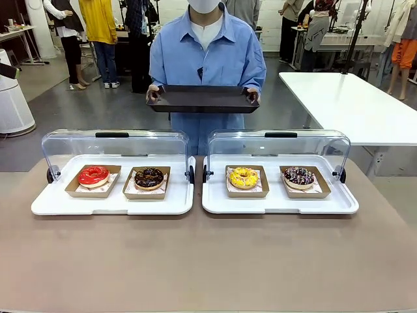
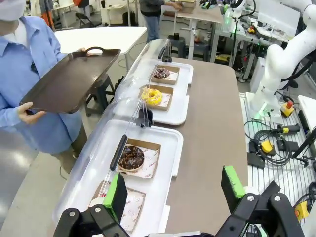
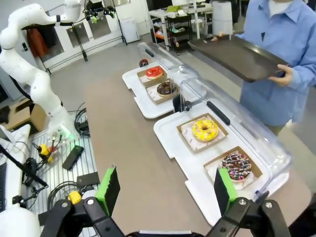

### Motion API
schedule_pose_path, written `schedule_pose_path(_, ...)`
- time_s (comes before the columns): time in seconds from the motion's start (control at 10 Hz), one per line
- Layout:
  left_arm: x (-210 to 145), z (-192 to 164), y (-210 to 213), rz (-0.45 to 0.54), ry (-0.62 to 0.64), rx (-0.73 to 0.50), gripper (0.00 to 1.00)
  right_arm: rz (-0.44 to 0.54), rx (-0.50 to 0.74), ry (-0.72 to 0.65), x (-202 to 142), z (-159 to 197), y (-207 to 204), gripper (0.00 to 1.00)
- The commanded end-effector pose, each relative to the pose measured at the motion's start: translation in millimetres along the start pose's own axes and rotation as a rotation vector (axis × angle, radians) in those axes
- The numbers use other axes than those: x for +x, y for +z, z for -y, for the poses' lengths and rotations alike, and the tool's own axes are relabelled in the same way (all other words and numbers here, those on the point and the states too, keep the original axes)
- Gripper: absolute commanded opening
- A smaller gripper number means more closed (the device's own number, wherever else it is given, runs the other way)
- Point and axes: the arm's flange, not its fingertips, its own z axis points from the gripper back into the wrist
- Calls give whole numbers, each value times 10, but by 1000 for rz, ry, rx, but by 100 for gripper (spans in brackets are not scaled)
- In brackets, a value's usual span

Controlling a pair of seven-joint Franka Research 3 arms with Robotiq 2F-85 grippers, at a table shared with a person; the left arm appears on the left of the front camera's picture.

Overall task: Provide the desired donut to the person.
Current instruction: Pick up and lift the Paper togo box containing the Donut pointed at by the person.

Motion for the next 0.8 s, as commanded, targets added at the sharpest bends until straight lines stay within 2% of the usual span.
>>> schedule_pose_path(0.0,-165,59,34,-36,-30,33,100,-17,4,33,39,4,24,100)
schedule_pose_path(0.7,-406,58,32,-70,-11,45,100,-60,2,38,20,10,-41,100)
